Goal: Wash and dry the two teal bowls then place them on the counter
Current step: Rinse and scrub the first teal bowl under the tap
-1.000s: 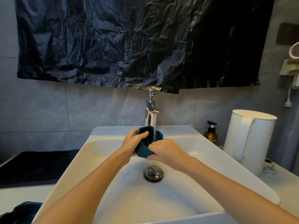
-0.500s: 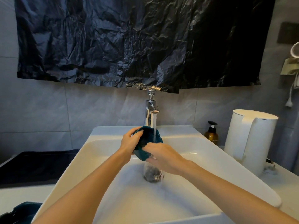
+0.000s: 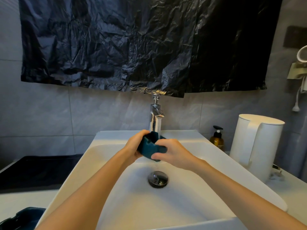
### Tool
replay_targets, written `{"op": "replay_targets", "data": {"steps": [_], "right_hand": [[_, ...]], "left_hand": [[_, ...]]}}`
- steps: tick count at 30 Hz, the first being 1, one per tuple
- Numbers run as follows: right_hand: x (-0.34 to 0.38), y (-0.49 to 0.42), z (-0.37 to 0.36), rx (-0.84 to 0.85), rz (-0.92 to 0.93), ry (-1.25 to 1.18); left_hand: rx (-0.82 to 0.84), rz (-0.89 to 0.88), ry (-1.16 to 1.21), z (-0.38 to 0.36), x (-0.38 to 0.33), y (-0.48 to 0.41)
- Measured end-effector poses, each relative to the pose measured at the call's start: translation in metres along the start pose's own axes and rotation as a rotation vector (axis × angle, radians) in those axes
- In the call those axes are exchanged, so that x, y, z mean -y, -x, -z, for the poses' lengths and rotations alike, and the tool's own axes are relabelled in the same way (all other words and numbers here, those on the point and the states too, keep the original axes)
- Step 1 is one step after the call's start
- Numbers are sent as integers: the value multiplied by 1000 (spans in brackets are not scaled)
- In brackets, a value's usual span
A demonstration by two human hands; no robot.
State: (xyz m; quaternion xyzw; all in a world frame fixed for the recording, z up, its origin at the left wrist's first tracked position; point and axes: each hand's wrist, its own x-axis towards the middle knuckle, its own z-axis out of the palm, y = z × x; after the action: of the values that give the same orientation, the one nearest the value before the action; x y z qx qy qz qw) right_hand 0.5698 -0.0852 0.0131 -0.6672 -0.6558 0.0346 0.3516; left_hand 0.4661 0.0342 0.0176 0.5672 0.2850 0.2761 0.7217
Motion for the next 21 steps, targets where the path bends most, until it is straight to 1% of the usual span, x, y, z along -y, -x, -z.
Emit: {"op": "replay_targets", "data": {"steps": [1,3,5,7,9,13,16,18,21], "right_hand": [[1,-4,0,-11,-46,-121],[6,-11,2,-23,-170,-310],[5,-16,4,-4,-312,-449],[-1,-20,2,-16,-432,-603],[-5,-22,0,-45,-528,-687],[-9,-23,-2,-103,-598,-741],[-12,-20,-2,-125,-583,-678],[-13,-16,0,-110,-543,-632],[-12,-9,1,-29,-469,-535]], "left_hand": [[35,6,-4,-1,-1,2],[75,23,-128,0,1,2],[63,6,-244,0,3,2],[28,-35,-254,-2,3,3],[2,-73,-284,-6,2,5],[7,-222,-390,-10,5,2],[55,-340,-489,-15,10,4],[101,-351,-498,-19,14,7],[136,-292,-444,-23,14,6]]}}
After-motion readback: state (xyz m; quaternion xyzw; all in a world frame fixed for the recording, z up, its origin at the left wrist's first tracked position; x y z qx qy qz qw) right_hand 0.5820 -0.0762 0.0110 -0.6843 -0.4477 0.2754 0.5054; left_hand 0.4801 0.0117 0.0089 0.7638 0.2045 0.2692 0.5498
